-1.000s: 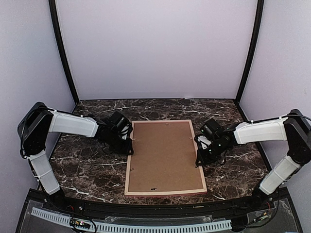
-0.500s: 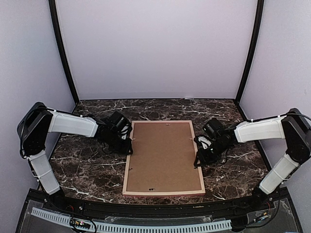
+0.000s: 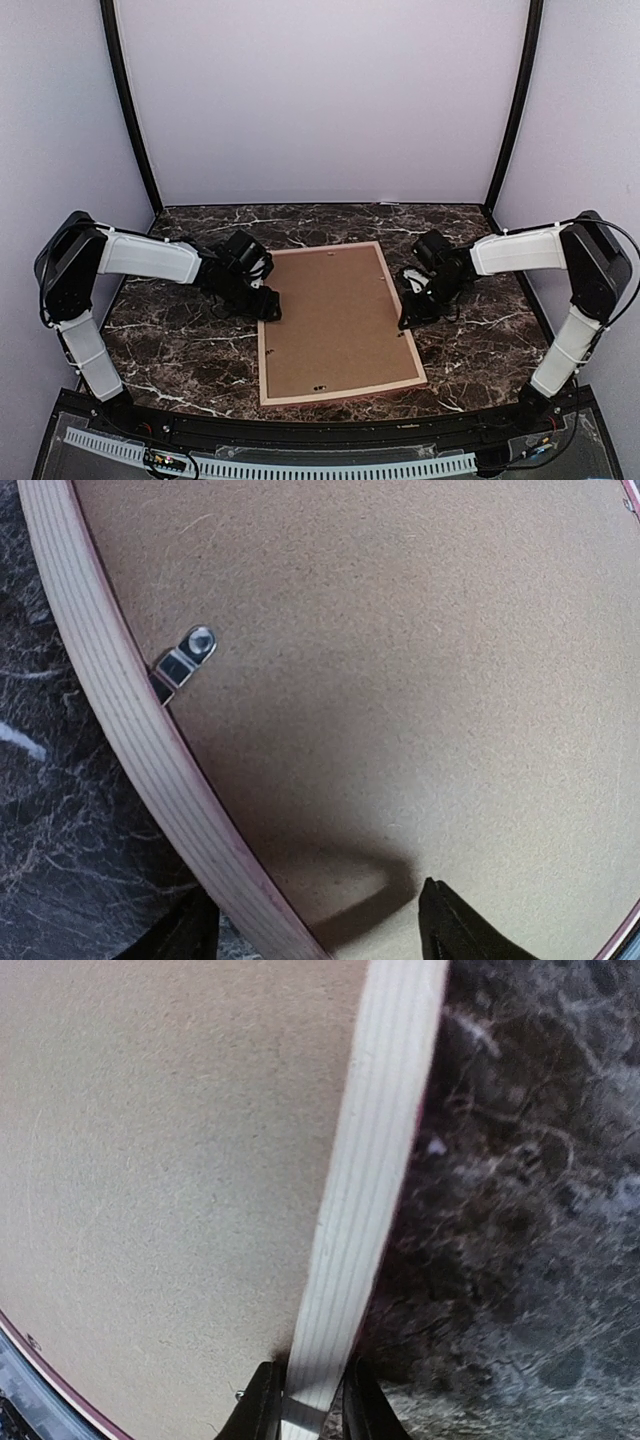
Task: Put the photo into the frame
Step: Rotate the photo frame at the center of the board.
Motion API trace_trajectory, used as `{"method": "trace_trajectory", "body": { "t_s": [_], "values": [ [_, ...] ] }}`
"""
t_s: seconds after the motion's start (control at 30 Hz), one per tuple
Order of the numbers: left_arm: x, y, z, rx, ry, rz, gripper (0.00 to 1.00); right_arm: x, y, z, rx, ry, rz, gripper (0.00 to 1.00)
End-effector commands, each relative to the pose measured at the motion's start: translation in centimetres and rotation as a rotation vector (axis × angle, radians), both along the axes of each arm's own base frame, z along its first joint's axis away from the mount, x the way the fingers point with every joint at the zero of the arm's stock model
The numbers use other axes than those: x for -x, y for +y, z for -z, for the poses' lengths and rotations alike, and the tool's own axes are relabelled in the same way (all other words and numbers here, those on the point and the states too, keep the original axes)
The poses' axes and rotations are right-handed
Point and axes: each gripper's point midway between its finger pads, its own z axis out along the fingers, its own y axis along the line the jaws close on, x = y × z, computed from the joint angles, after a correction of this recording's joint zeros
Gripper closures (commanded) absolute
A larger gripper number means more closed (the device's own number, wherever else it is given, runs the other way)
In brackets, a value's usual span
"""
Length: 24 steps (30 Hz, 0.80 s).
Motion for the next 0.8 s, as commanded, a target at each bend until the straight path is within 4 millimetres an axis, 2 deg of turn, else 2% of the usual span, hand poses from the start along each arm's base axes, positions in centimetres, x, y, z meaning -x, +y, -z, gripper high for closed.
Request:
{"method": "trace_trajectory", "body": {
  "t_s": [0.0, 0.23, 0.3, 0.4, 0.5, 0.57, 0.77],
  "values": [
    [-0.1, 0.9, -1.6, -0.038, -0.037, 0.013, 0.26, -2.7, -2.3, 1.6, 0.142, -0.074, -0.031, 0.85],
    [-2.6, 0.6, -4.6, -0.042, -0.152, 0.089, 0.18, -5.2, -1.4, 1.1, 0.181, -0.111, -0.174, 0.86],
    [-3.9, 0.5, -5.4, -0.033, -0.178, 0.096, 0.18, -5.4, -1.2, 1.1, 0.201, -0.103, -0.226, 0.85],
    [-5.5, 1.1, -5.4, -0.015, -0.185, 0.104, 0.17, -5.6, -1.2, 1.3, 0.218, -0.095, -0.297, 0.85],
    [-7.7, 1.6, -5.5, 0.009, -0.205, 0.111, 0.17, -5.3, -0.1, 1.3, 0.173, -0.070, -0.341, 0.85],
    [-9.2, 2.0, -4.8, -0.001, -0.206, 0.115, 0.16, -5.0, 0.7, 1.1, 0.160, -0.072, -0.380, 0.85],
    [-13.1, 1.8, -4.5, -0.062, -0.271, 0.195, 0.11, -4.6, 1.9, 0.2, 0.121, -0.076, -0.445, 0.81]
  ]
}}
